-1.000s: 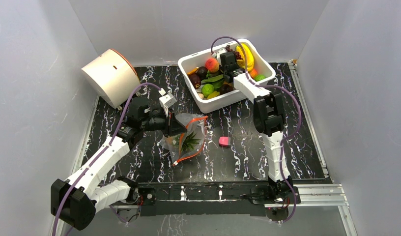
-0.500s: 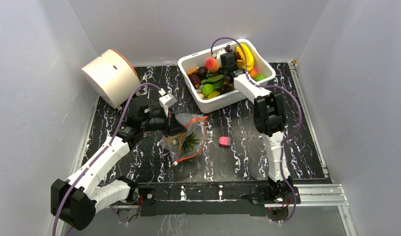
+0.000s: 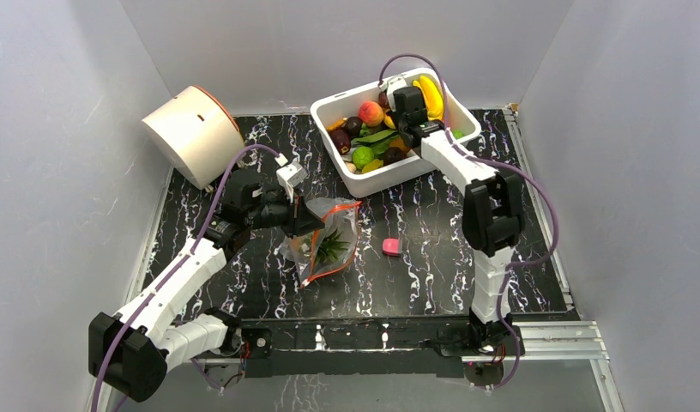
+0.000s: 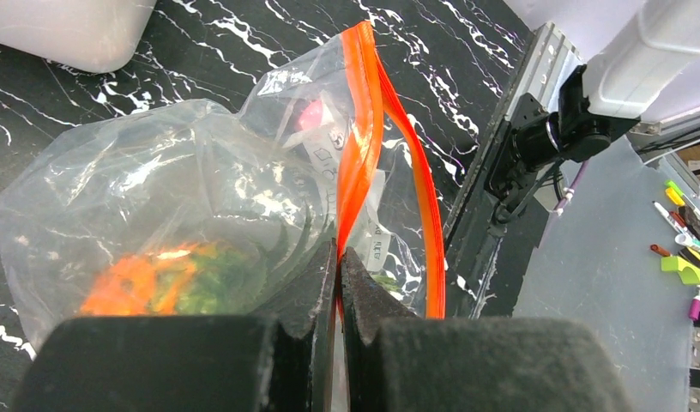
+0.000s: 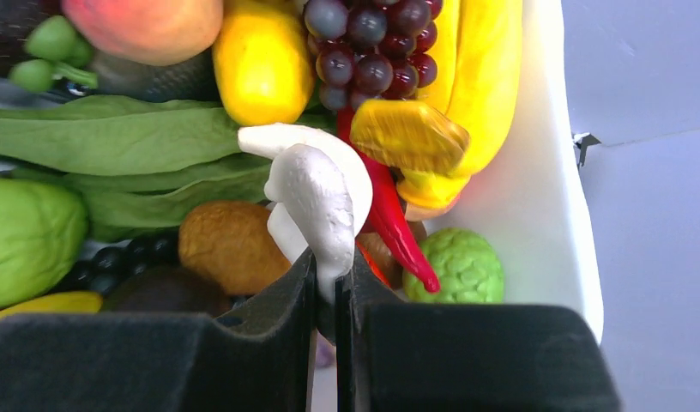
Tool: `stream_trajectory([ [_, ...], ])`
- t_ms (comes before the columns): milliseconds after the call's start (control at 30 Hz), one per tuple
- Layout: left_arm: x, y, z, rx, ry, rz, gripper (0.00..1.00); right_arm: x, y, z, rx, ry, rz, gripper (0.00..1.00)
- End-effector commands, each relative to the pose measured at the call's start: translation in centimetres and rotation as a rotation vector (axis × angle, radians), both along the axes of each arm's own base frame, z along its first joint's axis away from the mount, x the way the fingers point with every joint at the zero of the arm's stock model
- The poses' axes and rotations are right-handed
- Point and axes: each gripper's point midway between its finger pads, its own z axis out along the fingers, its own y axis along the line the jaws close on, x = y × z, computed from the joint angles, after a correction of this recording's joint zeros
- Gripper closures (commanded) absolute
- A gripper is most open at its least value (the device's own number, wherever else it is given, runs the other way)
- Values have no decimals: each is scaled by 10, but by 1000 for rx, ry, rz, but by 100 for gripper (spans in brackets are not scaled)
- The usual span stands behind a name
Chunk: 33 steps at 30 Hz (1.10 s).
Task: Place the food in the zip-top bag and seal the zipper
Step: Pick up the fake vegetable from the bin.
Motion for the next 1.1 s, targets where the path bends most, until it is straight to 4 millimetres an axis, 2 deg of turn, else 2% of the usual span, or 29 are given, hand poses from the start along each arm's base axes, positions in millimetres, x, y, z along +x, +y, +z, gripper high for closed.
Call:
stream_trajectory([
  [0, 5, 1, 4, -3, -31, 26, 100, -21, 11, 74, 202, -155, -12, 100],
  [133, 10, 1, 1, 1, -20, 47, 100, -50, 14, 94, 349, -178, -12, 100],
  [267, 19, 3, -1, 16, -12, 91, 100, -93, 31, 120, 553, -180, 52, 100],
  [367, 27, 5, 2, 22, -25, 128, 100, -126, 43, 122, 672, -154, 108, 100],
  [567, 43, 3, 6, 15, -25, 183, 100, -174, 41, 135, 841, -141, 59, 100],
  [633, 49, 2, 6, 9, -11, 203, 100, -189, 43, 136, 909, -101, 40, 100],
  [700, 53, 0, 6, 1, -2, 215, 100, -207, 54, 132, 962, -39, 78, 100],
  [900, 60, 1, 8, 5, -6, 243, 100, -256, 66, 106, 1127, 113, 55, 100],
  [1067, 57, 3, 11, -2, -24, 248, 100, -287, 82, 90, 1184, 235, 93, 100],
])
